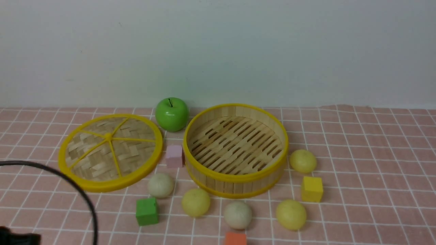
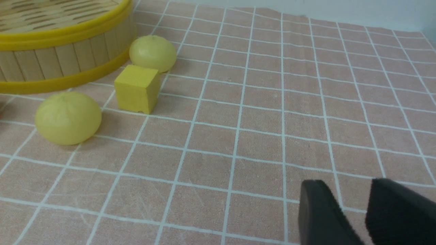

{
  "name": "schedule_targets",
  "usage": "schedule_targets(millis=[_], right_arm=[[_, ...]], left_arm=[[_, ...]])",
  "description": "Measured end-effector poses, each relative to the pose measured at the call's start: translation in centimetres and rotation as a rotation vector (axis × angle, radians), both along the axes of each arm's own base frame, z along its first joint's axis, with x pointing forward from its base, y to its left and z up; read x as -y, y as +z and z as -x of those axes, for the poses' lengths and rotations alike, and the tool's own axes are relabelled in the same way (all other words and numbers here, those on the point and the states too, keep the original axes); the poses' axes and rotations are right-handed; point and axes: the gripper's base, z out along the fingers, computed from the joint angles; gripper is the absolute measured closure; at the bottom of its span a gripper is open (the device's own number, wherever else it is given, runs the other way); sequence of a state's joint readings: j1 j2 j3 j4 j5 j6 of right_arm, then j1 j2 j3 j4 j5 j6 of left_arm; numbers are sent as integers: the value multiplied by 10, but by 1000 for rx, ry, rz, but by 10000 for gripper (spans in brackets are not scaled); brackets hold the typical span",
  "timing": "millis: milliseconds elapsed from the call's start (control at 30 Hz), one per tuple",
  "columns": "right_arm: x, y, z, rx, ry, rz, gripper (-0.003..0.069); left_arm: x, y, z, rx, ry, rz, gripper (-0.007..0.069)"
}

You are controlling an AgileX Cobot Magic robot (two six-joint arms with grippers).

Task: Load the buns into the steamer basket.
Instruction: Use the left arm to grab a steamed stuffed bun

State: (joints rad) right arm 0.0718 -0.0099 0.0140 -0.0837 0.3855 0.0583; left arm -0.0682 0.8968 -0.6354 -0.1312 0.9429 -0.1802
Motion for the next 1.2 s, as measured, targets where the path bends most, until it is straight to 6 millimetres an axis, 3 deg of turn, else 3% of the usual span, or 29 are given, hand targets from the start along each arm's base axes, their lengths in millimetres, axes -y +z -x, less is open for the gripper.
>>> schedule_targets(millis=[33, 133, 333, 400, 633, 900, 1000, 1200], right_arm=[[0, 0, 0, 0, 0, 0, 417], [0, 0, 0, 0, 0, 0, 417], [0, 0, 0, 0, 0, 0, 417], [0, 0, 0, 0, 0, 0, 417], [0, 0, 0, 0, 0, 0, 417], [0, 0, 0, 0, 0, 0, 417], [0, 0, 0, 0, 0, 0, 417], [0, 0, 0, 0, 0, 0, 417]], left_arm=[[1, 2, -1, 6, -7, 9, 449], [18, 10, -35, -43, -85, 148, 449], [31, 17, -70, -53, -212, 193, 452], [38, 16, -76, -65, -260, 181, 469], [91, 14, -81, -79, -574, -21, 638], [108, 15, -131, -82, -537, -114, 638], [120, 1, -163, -123, -527, -124, 638], [113, -20, -201, -183, -476, -122, 638]])
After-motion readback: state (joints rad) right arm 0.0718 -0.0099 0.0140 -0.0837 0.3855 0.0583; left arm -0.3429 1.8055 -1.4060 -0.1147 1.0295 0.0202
